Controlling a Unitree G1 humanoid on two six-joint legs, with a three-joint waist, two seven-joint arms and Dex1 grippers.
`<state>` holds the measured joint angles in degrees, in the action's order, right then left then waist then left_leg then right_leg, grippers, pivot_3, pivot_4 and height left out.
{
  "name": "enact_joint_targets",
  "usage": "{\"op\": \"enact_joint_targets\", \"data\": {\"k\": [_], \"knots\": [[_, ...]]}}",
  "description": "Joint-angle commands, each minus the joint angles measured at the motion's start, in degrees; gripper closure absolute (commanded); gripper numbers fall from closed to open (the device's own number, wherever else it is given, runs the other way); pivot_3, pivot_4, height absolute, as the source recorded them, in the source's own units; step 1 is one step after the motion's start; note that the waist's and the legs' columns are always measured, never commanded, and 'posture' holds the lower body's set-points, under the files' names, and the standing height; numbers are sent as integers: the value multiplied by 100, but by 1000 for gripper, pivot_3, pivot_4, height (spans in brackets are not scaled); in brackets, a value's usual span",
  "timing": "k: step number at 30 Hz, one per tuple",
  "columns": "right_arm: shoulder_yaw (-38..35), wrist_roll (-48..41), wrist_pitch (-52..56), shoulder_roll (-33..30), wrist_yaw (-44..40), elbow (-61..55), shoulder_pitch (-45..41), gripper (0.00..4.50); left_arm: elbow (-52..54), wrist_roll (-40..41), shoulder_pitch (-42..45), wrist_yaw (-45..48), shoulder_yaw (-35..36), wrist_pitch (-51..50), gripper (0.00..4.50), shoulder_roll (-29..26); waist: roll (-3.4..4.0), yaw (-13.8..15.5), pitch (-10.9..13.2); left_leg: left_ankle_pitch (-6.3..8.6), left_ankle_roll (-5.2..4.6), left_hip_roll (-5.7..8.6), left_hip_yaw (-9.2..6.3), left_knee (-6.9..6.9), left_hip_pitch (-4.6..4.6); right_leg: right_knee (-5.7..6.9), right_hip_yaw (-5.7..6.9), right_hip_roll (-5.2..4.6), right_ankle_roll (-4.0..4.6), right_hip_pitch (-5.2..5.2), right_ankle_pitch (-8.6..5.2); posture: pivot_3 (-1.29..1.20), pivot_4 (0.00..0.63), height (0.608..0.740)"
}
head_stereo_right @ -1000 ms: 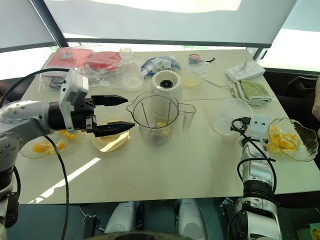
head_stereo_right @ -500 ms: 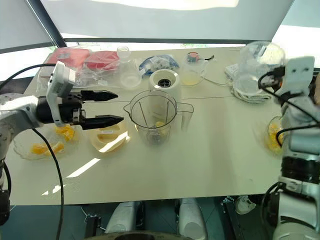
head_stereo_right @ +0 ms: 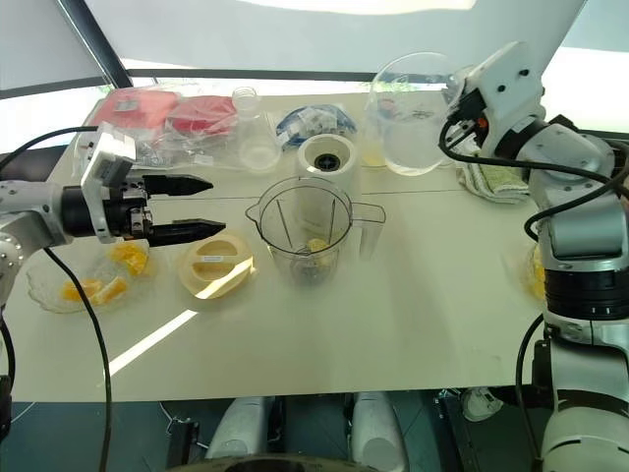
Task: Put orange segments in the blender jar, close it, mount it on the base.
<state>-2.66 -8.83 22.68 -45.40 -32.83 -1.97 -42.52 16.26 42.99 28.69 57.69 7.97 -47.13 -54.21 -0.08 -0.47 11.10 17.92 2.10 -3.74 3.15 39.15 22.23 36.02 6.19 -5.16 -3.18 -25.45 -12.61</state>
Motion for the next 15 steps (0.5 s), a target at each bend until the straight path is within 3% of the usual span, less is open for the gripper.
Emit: {"op": "enact_joint_targets", "data": {"k": [1,15], "knots": [[160,292,-489,-4,-132,-69,-311,4468,274,84,-61,-139,262,-15,0,-7,0,-9,0,0,0,0,0,1,2,-2,0,0,0,0,0,0,150,740],[881,1438,-1829,-42,-544,287,-659,4468,582,229,-345,-558,289,-105,0,237,-1,-16,1,-2,4,0,0,4,0,5,1,0,0,-2,0,0,150,740]]}}
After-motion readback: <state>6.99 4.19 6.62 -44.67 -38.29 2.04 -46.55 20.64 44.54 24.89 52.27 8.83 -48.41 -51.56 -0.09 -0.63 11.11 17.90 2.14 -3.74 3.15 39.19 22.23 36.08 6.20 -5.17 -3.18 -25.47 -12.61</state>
